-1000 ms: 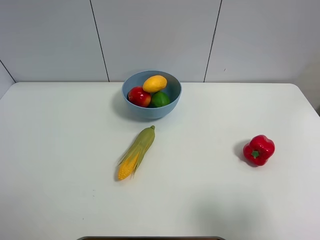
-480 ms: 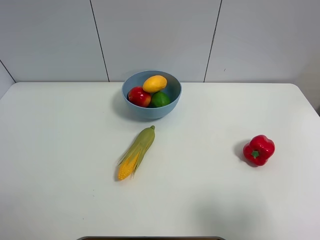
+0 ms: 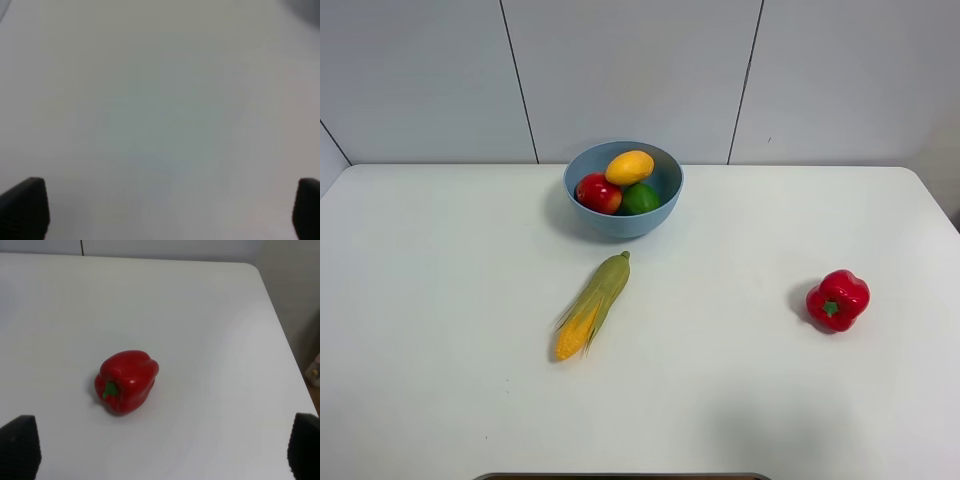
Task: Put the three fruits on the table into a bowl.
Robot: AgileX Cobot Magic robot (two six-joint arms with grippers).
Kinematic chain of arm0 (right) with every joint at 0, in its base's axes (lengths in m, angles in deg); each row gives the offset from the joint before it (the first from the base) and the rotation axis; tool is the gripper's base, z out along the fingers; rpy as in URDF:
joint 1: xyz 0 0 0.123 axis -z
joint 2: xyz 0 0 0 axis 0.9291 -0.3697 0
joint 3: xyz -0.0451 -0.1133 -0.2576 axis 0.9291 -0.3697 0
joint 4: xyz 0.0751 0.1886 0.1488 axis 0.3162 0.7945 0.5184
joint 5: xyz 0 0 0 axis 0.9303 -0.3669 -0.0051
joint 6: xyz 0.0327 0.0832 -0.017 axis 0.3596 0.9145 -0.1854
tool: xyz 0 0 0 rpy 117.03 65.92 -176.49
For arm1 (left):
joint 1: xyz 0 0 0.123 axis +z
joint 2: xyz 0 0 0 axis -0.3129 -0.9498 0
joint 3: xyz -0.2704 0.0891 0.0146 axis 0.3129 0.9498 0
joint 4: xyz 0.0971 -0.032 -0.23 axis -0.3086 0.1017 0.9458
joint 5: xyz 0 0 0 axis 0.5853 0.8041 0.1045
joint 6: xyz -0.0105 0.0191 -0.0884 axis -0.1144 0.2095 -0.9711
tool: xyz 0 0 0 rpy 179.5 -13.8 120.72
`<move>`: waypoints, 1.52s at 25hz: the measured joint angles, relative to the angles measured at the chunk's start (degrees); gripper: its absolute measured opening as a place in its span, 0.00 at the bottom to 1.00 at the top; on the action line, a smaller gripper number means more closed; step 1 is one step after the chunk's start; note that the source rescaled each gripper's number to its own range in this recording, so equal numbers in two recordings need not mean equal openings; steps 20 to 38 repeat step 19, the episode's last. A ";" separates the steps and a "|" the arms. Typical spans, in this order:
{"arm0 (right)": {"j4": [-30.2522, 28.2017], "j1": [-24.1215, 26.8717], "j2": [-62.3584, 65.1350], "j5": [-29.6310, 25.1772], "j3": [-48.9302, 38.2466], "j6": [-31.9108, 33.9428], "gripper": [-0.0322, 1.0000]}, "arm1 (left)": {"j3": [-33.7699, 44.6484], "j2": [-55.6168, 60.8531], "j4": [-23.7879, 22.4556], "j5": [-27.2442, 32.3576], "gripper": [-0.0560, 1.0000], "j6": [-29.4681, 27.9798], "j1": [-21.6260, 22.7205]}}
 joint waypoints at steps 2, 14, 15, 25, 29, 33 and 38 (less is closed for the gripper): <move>0.00 0.00 0.00 0.00 0.00 0.00 1.00 | 0.00 0.00 0.00 0.00 1.00 0.00 0.45; 0.00 0.00 0.00 0.00 0.00 0.00 1.00 | 0.00 0.00 0.00 0.00 1.00 -0.05 0.63; 0.00 0.00 0.00 0.00 0.00 0.00 1.00 | 0.00 0.00 0.00 0.00 1.00 -0.05 0.63; 0.00 0.00 0.00 0.00 0.00 0.00 1.00 | 0.00 0.00 0.00 0.00 1.00 -0.10 0.63; 0.00 0.00 0.00 0.00 0.00 0.00 1.00 | 0.00 0.00 0.00 0.00 1.00 -0.10 0.63; 0.00 0.00 0.00 0.00 0.00 0.00 1.00 | 0.00 0.00 0.00 0.00 1.00 -0.10 0.63; 0.00 0.00 0.00 0.00 0.00 0.00 1.00 | 0.00 0.00 0.00 0.00 1.00 -0.10 0.63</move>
